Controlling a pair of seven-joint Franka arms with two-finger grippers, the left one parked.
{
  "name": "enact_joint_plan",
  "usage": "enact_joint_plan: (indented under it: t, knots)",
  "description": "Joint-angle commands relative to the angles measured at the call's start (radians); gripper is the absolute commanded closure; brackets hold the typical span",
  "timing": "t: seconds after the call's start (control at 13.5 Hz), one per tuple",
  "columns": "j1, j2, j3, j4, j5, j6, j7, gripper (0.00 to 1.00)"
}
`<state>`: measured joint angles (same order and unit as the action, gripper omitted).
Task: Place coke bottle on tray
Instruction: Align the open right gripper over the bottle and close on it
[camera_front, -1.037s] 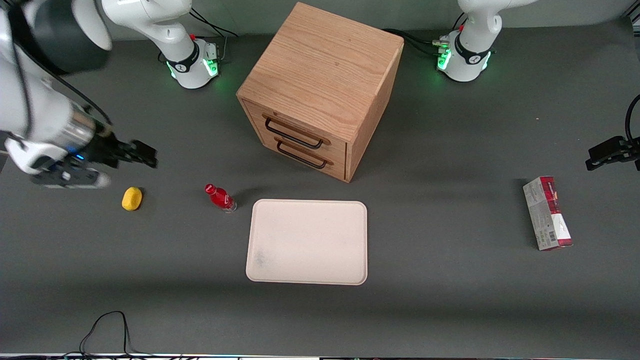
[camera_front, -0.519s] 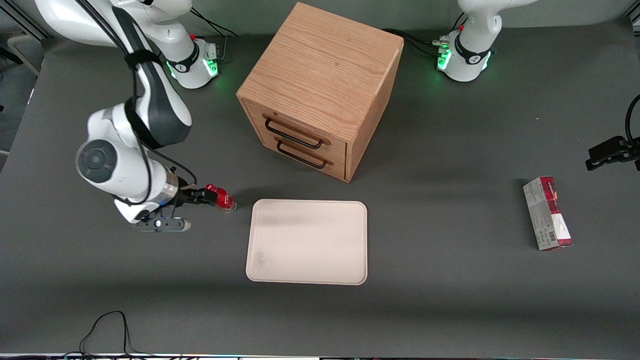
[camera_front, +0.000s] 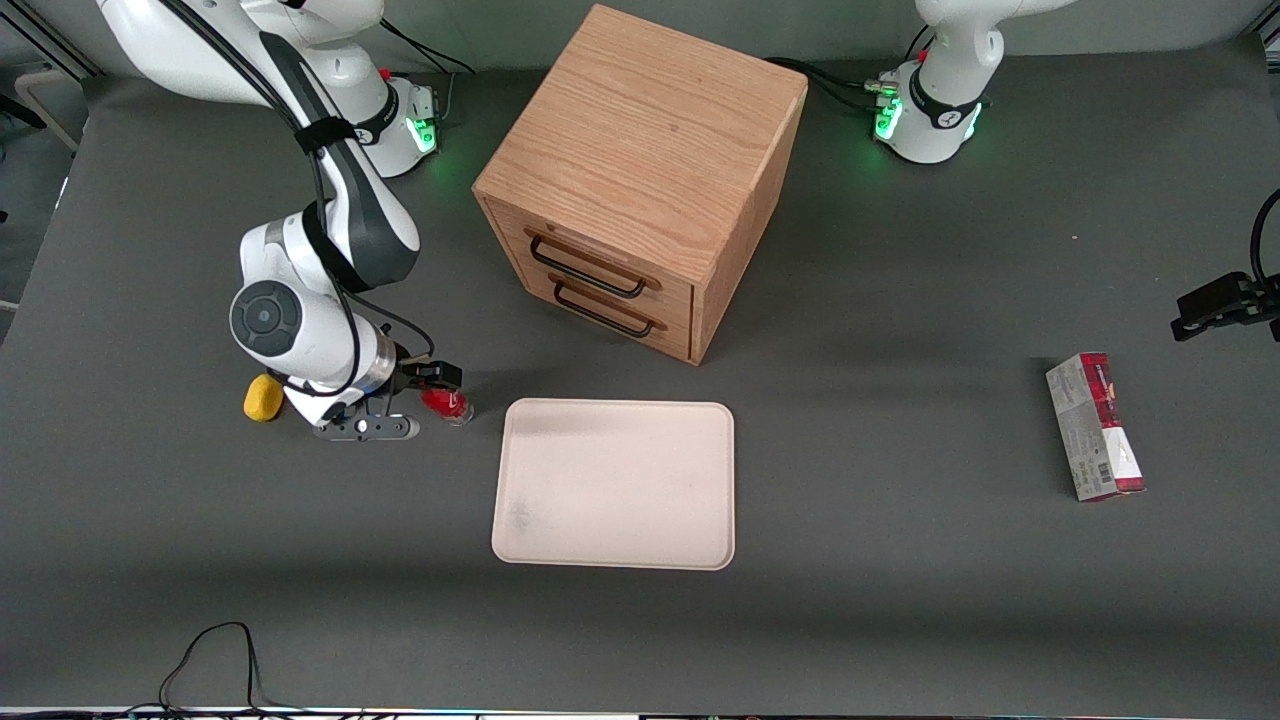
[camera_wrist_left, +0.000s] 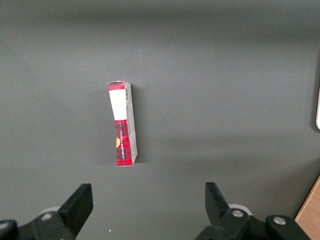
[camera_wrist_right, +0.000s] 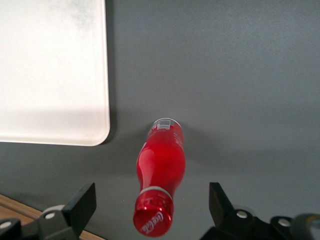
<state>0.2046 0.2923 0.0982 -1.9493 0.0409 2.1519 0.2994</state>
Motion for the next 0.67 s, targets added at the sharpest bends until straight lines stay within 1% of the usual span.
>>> enact_joint_plan:
  t: [0.0,0.07,0.22,0.3,0.44,0.52,0.59]
  knots:
    - [0.004,-0.045,-0.002,-0.083,-0.003,0.074,0.021,0.00]
    - [0.004,-0.045,-0.002,-0.086,-0.004,0.083,0.020,0.01]
    - [0.003,-0.041,-0.002,-0.103,-0.004,0.121,0.018,0.08]
    - [0.003,-0.038,-0.002,-0.103,-0.004,0.123,0.018,0.18]
    - [0.003,-0.036,-0.002,-0.102,-0.004,0.123,0.012,0.50]
    - [0.001,-0.033,0.001,-0.102,-0.004,0.123,0.012,0.65]
    - [0.001,-0.032,0.001,-0.099,-0.003,0.123,0.012,0.78]
